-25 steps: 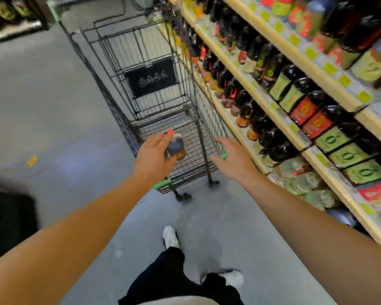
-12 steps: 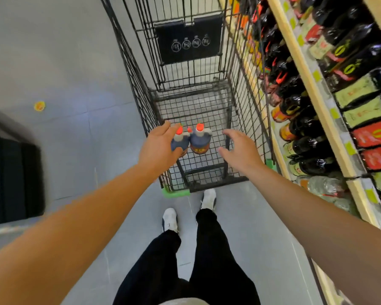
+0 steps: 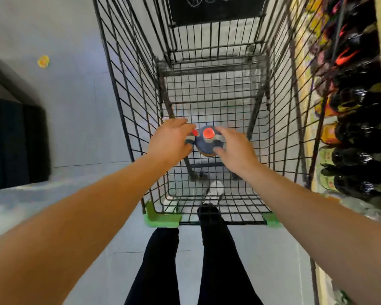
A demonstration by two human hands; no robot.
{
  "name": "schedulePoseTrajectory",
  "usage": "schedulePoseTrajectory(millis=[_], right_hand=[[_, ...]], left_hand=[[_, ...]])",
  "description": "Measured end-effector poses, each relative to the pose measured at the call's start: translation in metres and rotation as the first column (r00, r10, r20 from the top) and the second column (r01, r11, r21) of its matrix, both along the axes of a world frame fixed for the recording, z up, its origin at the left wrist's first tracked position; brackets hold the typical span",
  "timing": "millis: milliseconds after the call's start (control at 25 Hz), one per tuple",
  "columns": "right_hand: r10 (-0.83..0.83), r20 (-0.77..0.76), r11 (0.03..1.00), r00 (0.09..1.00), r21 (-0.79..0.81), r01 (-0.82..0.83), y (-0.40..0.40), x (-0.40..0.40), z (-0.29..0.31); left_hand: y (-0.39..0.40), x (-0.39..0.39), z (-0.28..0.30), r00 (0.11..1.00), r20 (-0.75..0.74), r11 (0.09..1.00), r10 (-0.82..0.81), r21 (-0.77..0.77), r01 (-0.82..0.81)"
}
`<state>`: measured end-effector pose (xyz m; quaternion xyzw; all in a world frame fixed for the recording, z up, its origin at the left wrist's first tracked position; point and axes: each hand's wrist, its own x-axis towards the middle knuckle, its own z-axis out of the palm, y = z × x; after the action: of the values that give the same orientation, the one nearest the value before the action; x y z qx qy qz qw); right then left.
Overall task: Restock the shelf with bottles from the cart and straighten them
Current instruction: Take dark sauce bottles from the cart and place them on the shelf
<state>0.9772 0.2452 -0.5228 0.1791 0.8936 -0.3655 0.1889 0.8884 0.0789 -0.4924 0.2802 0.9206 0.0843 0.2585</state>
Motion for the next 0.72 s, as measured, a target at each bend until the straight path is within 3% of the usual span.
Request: schedulePoseTrajectory(millis=[280, 440, 720], right_hand=[[-0.040, -0.273, 0.995, 0.961, 0.073, 0.062, -0.007, -0.006, -0.023], [-0.035, -0.306, 0.993, 0.951, 0.099, 0.068, -0.005, -0.004, -0.029], [-0.211, -0.333, 0.954, 0.919, 0.135, 0.268, -0.004, 0.008, 0.003]], left_hand=[[-0.005, -0.003, -0.023, 0.998, -0.056, 1.000, 0.016, 0.028, -0.014], [-0.002, -0.005, -0.027, 0.996, -0.085, 0.999, -0.029, -0.015, 0.028], [-0.011, -0.011, -0.017, 0.985, -0.113, 0.990, -0.130, -0.078, 0.121]])
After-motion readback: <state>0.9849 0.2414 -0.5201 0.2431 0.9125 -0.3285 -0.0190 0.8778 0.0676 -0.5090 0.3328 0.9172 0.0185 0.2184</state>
